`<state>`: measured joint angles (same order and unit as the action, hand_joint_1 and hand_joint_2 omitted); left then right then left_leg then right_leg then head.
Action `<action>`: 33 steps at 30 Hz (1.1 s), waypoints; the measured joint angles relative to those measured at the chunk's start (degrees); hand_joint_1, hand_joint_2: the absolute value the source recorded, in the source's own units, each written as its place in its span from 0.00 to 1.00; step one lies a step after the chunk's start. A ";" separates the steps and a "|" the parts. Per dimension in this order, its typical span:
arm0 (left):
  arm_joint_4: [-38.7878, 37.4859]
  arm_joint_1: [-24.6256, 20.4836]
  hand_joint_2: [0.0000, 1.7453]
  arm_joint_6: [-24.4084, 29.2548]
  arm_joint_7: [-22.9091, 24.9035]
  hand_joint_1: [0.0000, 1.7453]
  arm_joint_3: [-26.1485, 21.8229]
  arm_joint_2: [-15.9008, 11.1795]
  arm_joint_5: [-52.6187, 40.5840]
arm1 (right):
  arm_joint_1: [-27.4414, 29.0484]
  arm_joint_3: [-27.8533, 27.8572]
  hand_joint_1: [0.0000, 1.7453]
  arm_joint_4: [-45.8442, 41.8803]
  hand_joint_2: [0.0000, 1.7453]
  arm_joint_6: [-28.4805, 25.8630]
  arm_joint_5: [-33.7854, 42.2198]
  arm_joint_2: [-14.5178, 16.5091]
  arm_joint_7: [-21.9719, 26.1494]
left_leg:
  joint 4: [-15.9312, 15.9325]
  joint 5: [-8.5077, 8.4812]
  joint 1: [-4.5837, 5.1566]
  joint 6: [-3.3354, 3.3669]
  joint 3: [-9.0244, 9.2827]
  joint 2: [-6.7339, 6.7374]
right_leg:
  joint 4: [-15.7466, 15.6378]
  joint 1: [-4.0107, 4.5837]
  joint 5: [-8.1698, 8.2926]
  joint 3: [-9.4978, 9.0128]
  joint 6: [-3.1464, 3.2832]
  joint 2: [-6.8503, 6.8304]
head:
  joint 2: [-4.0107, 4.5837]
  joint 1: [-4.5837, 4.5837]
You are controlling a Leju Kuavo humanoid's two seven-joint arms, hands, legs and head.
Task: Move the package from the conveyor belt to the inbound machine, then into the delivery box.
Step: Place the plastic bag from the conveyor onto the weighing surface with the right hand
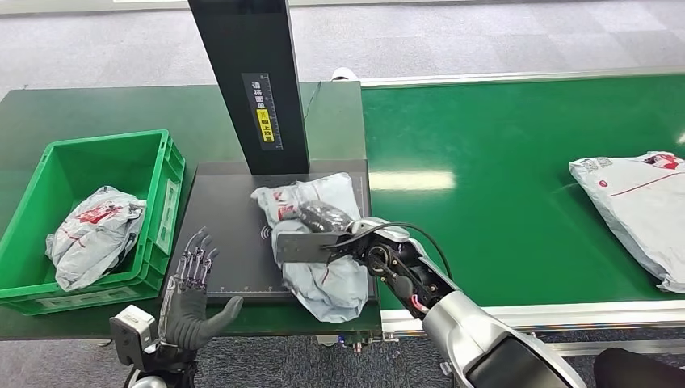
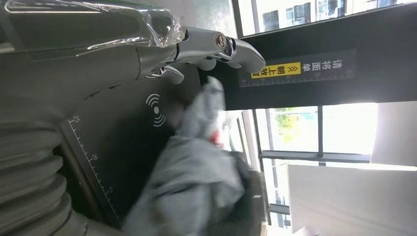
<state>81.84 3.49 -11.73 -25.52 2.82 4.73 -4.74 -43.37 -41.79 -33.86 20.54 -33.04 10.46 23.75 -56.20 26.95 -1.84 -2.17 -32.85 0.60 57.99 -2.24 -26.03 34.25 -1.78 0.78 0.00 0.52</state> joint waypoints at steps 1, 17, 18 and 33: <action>-0.01 0.02 1.00 0.07 -0.10 0.00 -0.04 -0.02 0.01 | 0.02 -1.30 1.00 0.34 1.00 2.63 -0.27 0.13 0.71 | 0.00 0.00 0.00 0.00 0.01 0.00 | 0.00 0.00 0.00 0.01 0.00 0.00 | 0.00 0.00; -0.66 0.17 1.00 1.93 -0.02 0.00 -0.33 -0.37 1.49 | 1.04 -12.40 0.18 -3.06 1.00 2.05 8.82 -1.90 3.28 | -0.01 0.00 -0.01 -0.01 0.14 0.08 | 0.00 0.01 0.00 -0.05 0.01 0.03 | 0.00 0.00; -0.66 0.23 1.00 1.97 -0.03 0.00 -0.33 -0.38 1.49 | 1.05 -12.37 0.18 -3.36 1.00 2.00 8.87 -2.08 3.29 | 0.00 0.00 -0.02 -0.01 0.14 0.07 | 0.00 0.02 0.00 -0.05 0.01 0.03 | 0.00 0.00; -0.66 0.36 1.00 2.13 -0.13 0.00 -0.32 -0.54 1.53 | 1.44 -11.32 0.00 -5.41 1.00 -1.10 11.37 -3.18 3.80 | 0.00 0.00 -0.01 -0.01 0.13 0.07 | 0.00 0.02 0.00 -0.05 0.01 0.03 | 0.00 0.00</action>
<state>81.18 3.85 -9.59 -25.65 2.50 4.20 -3.21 -41.93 -53.11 -39.28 19.45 -21.67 7.28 27.55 -56.20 26.96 -1.86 -2.17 -32.71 0.67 57.99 -2.23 -26.03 34.21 -1.77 0.80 0.00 0.52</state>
